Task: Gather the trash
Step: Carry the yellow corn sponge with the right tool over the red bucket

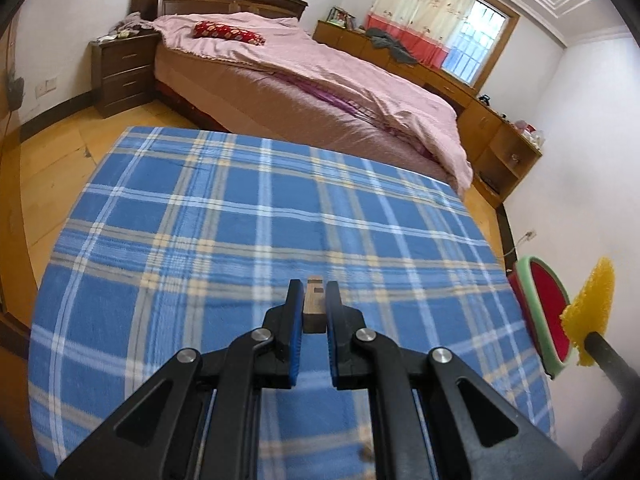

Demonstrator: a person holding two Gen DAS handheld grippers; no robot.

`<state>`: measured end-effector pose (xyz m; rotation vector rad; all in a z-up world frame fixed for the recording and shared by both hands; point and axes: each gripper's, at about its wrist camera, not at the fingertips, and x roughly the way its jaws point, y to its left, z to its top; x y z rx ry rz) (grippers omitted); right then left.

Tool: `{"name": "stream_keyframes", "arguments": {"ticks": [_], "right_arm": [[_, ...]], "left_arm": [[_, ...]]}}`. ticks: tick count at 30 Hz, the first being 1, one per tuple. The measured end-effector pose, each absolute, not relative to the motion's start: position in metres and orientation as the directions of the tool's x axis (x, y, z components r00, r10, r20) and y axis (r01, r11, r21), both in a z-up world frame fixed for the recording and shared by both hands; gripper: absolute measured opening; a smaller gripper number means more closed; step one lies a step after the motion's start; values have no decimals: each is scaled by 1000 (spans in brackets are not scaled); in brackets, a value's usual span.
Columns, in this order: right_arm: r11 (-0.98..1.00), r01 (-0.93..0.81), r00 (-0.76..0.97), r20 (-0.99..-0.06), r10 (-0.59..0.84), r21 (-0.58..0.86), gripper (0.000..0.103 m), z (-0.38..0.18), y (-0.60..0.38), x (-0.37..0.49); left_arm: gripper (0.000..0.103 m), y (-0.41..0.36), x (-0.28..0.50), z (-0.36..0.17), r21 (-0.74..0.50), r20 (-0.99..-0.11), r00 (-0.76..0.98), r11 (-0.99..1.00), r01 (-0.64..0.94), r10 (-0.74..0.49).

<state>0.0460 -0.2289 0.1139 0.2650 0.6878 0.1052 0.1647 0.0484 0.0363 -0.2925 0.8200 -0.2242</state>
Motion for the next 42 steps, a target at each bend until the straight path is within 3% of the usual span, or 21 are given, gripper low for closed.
{"name": "stream_keyframes", "arguments": {"ticks": [11,27,42], "right_arm": [[929,23,780,-588,214,369,20,110,-270,23],[890,160,822,-557,119,426,20,102,-348,-4],[853,291,788,-614,44,434,20,66,-411,13]], "left_arm": [[9,10,135,75,-362,-649,664,918,160,-371],[9,-141,125,112,-358,-603,579,835,418,-549],[9,-271,154,70,-331,-658,453,771,543,-602]]}}
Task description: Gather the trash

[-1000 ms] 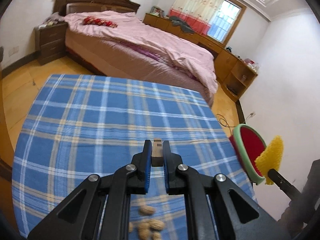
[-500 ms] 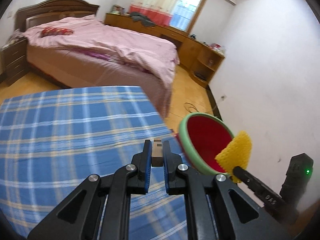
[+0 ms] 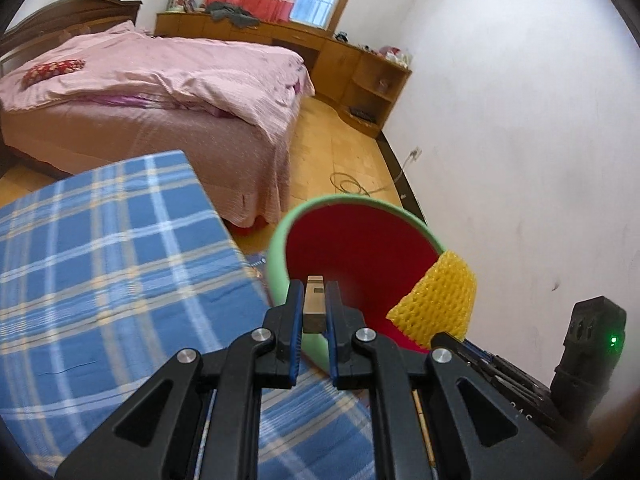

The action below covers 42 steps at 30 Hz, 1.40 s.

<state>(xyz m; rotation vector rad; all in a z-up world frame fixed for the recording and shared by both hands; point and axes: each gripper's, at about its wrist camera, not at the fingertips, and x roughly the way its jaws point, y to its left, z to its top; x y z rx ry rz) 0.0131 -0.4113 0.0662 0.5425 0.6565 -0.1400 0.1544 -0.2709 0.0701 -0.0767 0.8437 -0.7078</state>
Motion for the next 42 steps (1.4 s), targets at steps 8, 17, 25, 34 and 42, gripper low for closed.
{"name": "stream_keyframes", "arguments": {"ticks": [8,17,25,34,42], "right_arm": [[838,326,775,-631,28,438,26,51,-428,16],[811,344,776,-629,37,473,48,50,-435,13],[826,326,783,-621,38,461,56,60,-423,6],[861,225,812,-576,93,456,58,86,-382,-7],[894,129,807,-569,156,429,69,97,-332,-16]], "left_arm": [[9,-303,160,45,-318,-699,402,761,566,-591],[19,-308,151,50,-262,-710,429,774,577,-559],[19,-278,141,59,-266,-718,452,808,526,-530],[20,-225,117,79,-248,-714,517,861,444,-472],[20,-167,90,89,-222,-705,587,910,350,-398]]}}
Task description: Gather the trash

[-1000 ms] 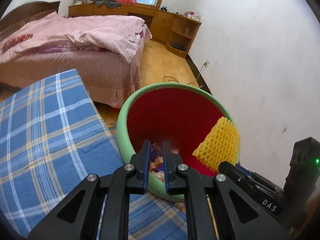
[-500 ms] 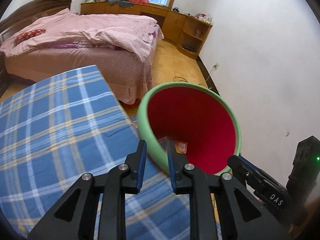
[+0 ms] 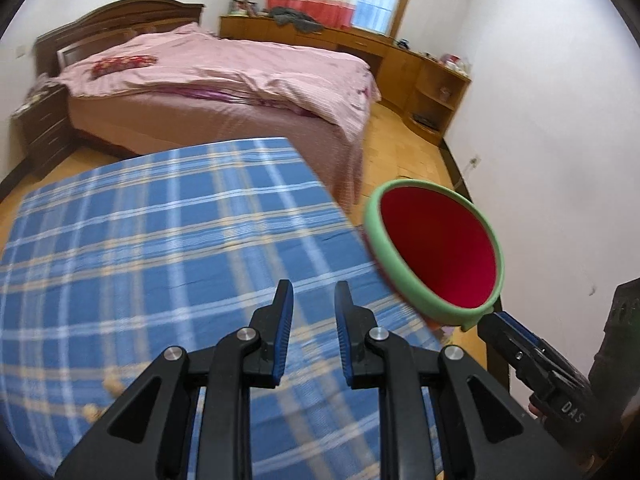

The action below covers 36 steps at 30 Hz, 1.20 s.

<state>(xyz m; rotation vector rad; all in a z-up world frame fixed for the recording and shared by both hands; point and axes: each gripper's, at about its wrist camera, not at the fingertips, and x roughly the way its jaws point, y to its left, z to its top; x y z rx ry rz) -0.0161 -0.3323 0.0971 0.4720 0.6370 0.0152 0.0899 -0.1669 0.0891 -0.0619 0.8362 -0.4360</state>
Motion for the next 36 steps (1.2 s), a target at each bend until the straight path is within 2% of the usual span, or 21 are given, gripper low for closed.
{"name": "stream_keyframes", "arguments": {"ticks": [2,5,8,15,17,27,36], "right_arm": [[904,101,808,-564,169,415,70,100,-319,-19],[916,71,810,-559,178,395,71,104,-303,-23],[930,35,815,-550,185,365,74,107,-282,-28],[956,-14,829,-531,174,291,75,107,-246,-39],[961,-24,837,-520,171,277,79,108,-238,-43],[974,-23,852,-505,137,226,80,111,-213,-63],[981,-31,861,-494,124,193,81,111,-202,-70]], "left_arm": [[21,-151,82,90,-215,-705,603,922,320,-374],[27,-129,70,90,-205,-704,624,938,279,-339],[28,-109,58,91,-186,-700,648,953,237,-298],[43,-66,28,91,-152,-683,701,979,138,-205],[46,-56,21,90,-136,-680,713,985,108,-172],[46,-21,-10,87,-104,-645,761,995,4,-70],[46,-12,-23,87,-98,-612,790,995,-26,-40]]}}
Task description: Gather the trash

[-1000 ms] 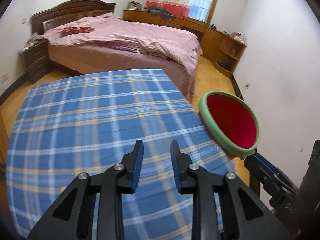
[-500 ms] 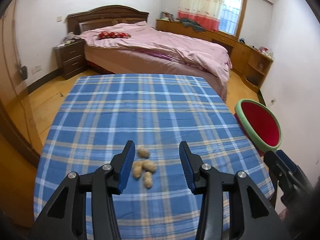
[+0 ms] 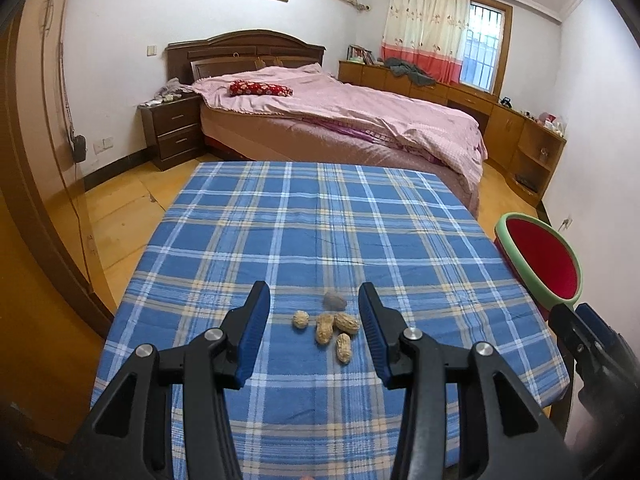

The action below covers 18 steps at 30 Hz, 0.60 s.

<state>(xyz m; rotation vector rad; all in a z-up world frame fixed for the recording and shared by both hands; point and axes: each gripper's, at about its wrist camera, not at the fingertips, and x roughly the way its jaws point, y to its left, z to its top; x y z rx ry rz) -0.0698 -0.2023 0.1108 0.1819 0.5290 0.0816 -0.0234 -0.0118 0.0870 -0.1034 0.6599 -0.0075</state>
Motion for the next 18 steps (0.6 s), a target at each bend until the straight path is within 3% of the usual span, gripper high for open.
{"name": "stream_keyframes", "arguments": {"ticks": [18], "right_arm": [[981,-17,854,-507,115,193,81,106,-203,-69]], "left_arm": [[46,-11,-24,85,-87,-609,793,995,-45,-18]]}}
